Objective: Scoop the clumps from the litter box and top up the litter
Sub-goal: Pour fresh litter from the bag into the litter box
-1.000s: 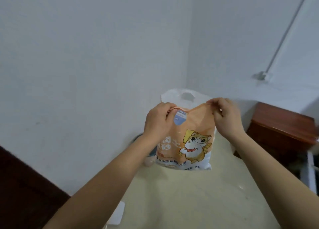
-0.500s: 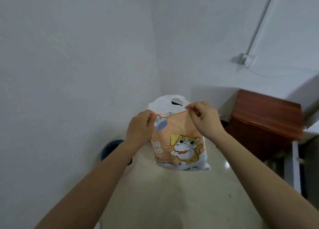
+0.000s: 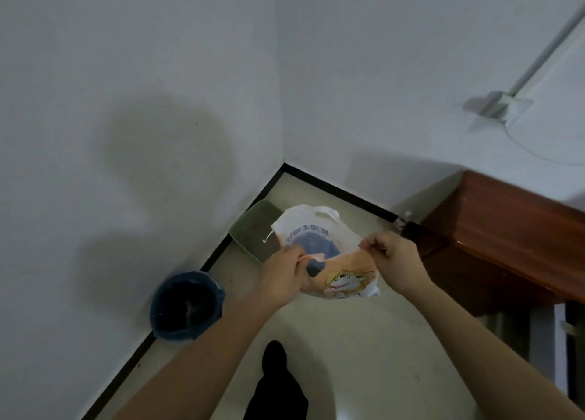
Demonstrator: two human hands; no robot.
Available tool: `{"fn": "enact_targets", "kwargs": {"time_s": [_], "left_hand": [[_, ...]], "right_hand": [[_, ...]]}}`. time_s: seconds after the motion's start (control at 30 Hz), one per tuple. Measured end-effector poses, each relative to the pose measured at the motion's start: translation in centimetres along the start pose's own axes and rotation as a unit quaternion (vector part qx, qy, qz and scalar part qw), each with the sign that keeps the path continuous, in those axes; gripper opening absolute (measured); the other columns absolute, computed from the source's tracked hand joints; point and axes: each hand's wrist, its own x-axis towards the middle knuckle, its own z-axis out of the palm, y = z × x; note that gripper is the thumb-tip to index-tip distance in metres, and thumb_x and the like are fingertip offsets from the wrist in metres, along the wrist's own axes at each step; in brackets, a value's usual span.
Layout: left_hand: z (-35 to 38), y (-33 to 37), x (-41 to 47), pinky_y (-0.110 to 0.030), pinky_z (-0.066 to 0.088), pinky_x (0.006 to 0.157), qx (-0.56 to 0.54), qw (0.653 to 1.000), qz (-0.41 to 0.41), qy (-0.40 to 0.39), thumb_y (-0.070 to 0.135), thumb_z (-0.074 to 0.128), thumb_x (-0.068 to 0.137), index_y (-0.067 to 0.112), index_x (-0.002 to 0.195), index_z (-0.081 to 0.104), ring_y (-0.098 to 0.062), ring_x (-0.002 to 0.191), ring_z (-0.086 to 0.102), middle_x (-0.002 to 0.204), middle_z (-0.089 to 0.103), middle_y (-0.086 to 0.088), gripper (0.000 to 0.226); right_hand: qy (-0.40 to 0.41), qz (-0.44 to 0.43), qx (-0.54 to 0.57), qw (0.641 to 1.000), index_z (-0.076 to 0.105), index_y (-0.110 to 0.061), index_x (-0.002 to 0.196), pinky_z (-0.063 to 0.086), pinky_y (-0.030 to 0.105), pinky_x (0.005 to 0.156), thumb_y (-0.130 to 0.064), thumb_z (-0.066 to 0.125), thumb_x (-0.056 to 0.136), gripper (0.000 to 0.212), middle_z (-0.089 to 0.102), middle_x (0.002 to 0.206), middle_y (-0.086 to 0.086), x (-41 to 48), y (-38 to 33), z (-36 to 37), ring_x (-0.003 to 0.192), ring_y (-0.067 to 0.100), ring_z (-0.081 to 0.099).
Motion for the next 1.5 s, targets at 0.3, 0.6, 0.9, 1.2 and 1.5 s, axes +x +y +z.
{"fn": "enact_targets", "kwargs": {"time_s": [0.3, 0.6, 0.9, 1.2, 1.5], "left_hand": [[6.0, -7.4, 13.3, -0.029, 0.040, 0.072, 0.001, 0.997, -0.028, -0.065, 0.025, 0.044, 0.101, 0.012, 0.104, 0.058, -0.023, 0.088, 0.056, 0.106, 0.057, -0.006, 0.019], [20.6, -14.8, 21.9, -0.027, 0.028, 0.066, 0.017, 0.991, -0.104, -0.086, 0.019, 0.048, 0.099, 0.007, 0.097, 0.062, -0.027, 0.085, 0.054, 0.098, 0.060, -0.014, 0.018], [31.4, -18.2, 27.8, -0.033, 0.037, 0.066, 0.000, 0.994, -0.100, 0.045, 0.017, 0.049, 0.098, 0.006, 0.092, 0.057, -0.024, 0.080, 0.052, 0.092, 0.057, -0.011, 0.015], [40.9, -24.5, 30.8, -0.044, 0.044, 0.066, 0.034, 0.998, -0.036, 0.033, 0.021, 0.042, 0.098, 0.006, 0.088, 0.054, -0.030, 0.080, 0.051, 0.089, 0.054, -0.013, 0.022], [44.6, -28.3, 36.7, -0.038, 0.041, 0.076, 0.140, 0.977, 0.145, 0.064, 0.056, 0.044, 0.093, 0.009, 0.105, 0.062, -0.025, 0.082, 0.047, 0.086, 0.051, -0.008, 0.052]], "right_hand": [[-0.017, 0.070, -0.002, 0.997, 0.074, -0.018, 0.085, 0.055, 0.033, 0.071, 0.006, 0.071, 0.079, 0.025, 0.067, 0.087, 0.000, 10.4, 7.9, 8.8, 0.077, 0.018, 0.064], [-0.075, 0.077, 0.009, 0.994, 0.075, -0.013, 0.090, 0.038, 0.016, 0.074, 0.006, 0.066, 0.080, 0.024, 0.068, 0.091, 0.005, 15.9, 21.9, 20.3, 0.081, 0.022, 0.063], [-0.006, 0.046, 0.039, 0.998, 0.073, -0.014, 0.094, 0.048, 0.027, 0.075, 0.001, 0.061, 0.085, 0.021, 0.064, 0.096, 0.005, 19.4, 32.5, 26.9, 0.083, 0.019, 0.061], [0.020, 0.163, 0.064, 0.984, 0.053, -0.018, 0.136, 0.038, 0.016, 0.085, -0.014, 0.048, 0.100, 0.037, 0.058, 0.118, 0.004, 19.1, 39.5, 35.8, 0.102, 0.016, 0.057], [0.089, 0.107, 0.032, 0.990, 0.067, -0.015, 0.110, 0.039, 0.022, 0.082, -0.011, 0.055, 0.090, 0.023, 0.058, 0.112, 0.003, 22.1, 43.4, 42.8, 0.102, 0.020, 0.057]]}}
